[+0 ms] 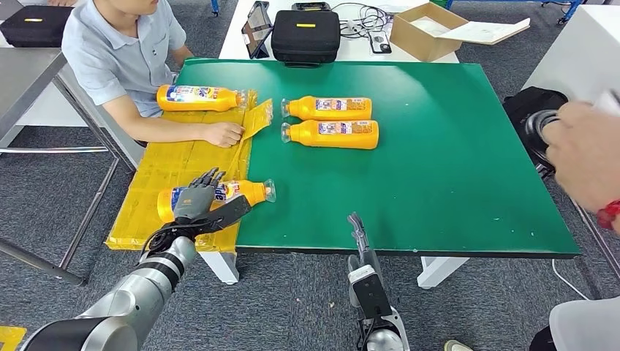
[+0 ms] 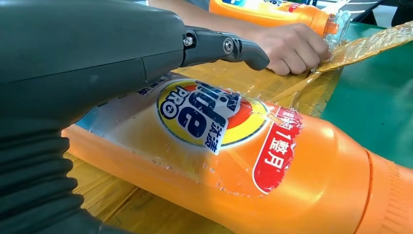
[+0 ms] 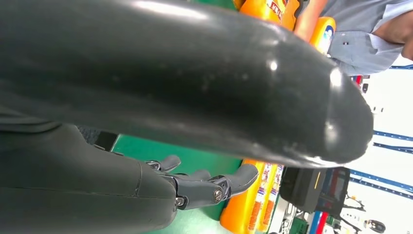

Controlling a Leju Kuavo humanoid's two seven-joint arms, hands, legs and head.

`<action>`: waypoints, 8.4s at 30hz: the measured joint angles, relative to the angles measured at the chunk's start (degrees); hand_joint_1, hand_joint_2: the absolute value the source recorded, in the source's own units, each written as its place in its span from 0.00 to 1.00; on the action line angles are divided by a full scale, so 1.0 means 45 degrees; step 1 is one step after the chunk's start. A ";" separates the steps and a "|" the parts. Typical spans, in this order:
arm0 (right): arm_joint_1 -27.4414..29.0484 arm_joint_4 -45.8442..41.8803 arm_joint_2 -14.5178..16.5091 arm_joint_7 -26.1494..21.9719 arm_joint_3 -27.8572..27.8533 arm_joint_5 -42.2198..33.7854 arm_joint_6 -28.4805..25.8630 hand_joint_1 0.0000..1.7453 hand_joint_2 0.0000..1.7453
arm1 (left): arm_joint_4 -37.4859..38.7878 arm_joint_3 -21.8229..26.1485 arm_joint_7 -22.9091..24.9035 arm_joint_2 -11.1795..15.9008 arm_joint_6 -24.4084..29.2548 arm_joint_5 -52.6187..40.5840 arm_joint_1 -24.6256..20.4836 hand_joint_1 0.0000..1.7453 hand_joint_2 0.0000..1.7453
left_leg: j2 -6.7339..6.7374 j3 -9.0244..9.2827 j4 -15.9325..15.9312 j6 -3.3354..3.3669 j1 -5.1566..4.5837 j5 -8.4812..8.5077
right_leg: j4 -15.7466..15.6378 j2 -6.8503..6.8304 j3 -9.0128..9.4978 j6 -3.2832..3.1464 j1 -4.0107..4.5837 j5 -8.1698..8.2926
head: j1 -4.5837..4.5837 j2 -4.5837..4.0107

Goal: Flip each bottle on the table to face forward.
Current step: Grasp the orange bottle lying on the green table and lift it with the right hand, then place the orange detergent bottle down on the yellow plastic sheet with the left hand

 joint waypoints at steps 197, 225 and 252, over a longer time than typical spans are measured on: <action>-0.0272 -0.0113 0.0058 0.0008 0.2682 0.1977 0.1511 0.00 0.00 | -1.2940 -0.5506 -0.2865 -0.0732 -0.1279 1.9058 0.7108 1.00 1.00 | 0.0000 -0.0228 0.0005 0.0030 -0.0002 0.0005 | -0.0001 -0.0020 -0.0229 0.0034 0.0001 0.0020 | -0.0007 0.0000; -0.0060 -0.1571 0.0098 0.0005 0.2702 -0.0305 -0.0526 0.00 0.00 | -0.1591 -0.2211 0.0456 0.1090 0.4816 0.1678 0.0779 1.00 1.00 | 0.0002 -0.0225 0.0005 0.0007 0.0000 0.0030 | 0.0007 -0.0020 -0.0222 0.0031 -0.0002 0.0028 | -0.0004 0.0000; -0.0456 -0.0261 0.0458 0.0005 0.2658 -0.0527 -0.0157 0.00 0.00 | 0.0559 -0.2363 0.2750 0.1282 0.2382 0.0707 -0.0436 0.07 1.00 | -0.0008 -0.0167 0.0003 0.0001 0.0000 0.0034 | 0.0006 -0.0026 -0.0160 0.0029 -0.0002 0.0029 | -0.0005 0.0000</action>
